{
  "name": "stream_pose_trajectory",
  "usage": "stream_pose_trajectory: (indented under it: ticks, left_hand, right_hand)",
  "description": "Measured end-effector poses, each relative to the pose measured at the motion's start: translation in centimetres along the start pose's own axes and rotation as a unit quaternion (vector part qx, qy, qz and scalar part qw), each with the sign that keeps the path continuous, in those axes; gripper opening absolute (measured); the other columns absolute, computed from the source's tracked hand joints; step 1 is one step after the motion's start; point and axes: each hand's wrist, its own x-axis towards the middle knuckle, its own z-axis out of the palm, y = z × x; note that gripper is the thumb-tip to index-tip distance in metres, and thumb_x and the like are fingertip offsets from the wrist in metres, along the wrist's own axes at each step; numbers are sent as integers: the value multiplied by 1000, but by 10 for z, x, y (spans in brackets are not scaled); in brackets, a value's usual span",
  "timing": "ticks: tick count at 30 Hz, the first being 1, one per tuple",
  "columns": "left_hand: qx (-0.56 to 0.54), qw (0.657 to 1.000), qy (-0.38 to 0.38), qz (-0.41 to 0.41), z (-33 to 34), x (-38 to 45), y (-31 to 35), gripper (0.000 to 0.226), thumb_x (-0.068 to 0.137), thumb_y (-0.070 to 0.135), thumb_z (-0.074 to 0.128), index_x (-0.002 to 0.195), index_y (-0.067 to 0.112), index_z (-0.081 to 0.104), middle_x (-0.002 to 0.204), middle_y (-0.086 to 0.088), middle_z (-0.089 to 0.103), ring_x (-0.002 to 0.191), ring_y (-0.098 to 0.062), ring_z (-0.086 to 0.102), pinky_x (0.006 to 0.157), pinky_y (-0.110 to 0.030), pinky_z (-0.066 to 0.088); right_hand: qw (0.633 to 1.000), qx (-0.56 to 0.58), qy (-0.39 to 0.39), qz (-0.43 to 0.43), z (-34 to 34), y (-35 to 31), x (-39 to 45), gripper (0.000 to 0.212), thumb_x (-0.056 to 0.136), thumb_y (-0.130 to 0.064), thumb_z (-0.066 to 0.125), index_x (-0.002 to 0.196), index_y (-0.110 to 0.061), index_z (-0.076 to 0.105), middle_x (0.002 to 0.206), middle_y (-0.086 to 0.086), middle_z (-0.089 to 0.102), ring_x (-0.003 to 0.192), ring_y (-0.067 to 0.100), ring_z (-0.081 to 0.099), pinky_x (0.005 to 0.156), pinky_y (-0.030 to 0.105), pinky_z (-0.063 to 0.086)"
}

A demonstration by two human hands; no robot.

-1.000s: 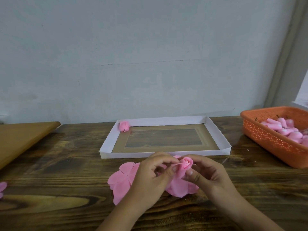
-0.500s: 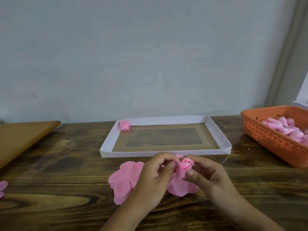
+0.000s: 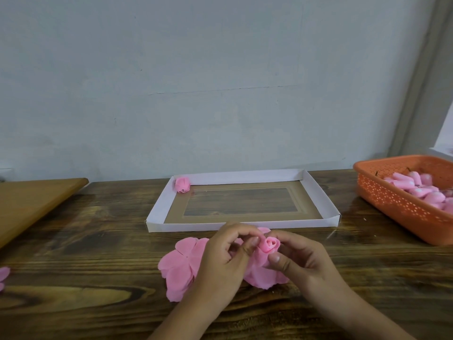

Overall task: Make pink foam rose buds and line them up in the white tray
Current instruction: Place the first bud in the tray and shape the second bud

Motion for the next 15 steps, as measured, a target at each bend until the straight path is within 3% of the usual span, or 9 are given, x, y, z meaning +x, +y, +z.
stream_pose_trajectory:
  ticks: [6, 13, 15]
  left_hand:
    - [-28, 998, 56, -4, -1, 0, -2, 10, 78, 46, 74, 88, 44, 72, 92, 10, 72, 89, -16, 69, 71, -30, 60]
    - [-11, 999, 24, -18, -1, -1, -1, 20, 86, 33, 71, 93, 51, 74, 92, 16, 76, 91, -10, 71, 75, -24, 60]
    - [-5, 1000, 19, -19, -2, -1, 2, 16, 86, 39, 67, 97, 48, 74, 94, 17, 76, 93, -10, 71, 76, -26, 60]
  right_hand:
    - [1000, 9, -4, 10, 0, -2, 0, 28, 86, -3, 63, 113, -3, 71, 110, 16, 75, 100, 31, 73, 75, 40, 62]
    - [1000, 13, 4, 10, -1, 0, 0, 30, 85, -4, 63, 114, 0, 67, 104, 13, 76, 93, 25, 74, 70, 34, 63]
    - [1000, 13, 1, 3, 0, 0, 0, 32, 85, -3, 64, 117, -1, 66, 107, 12, 76, 98, 25, 74, 74, 32, 61]
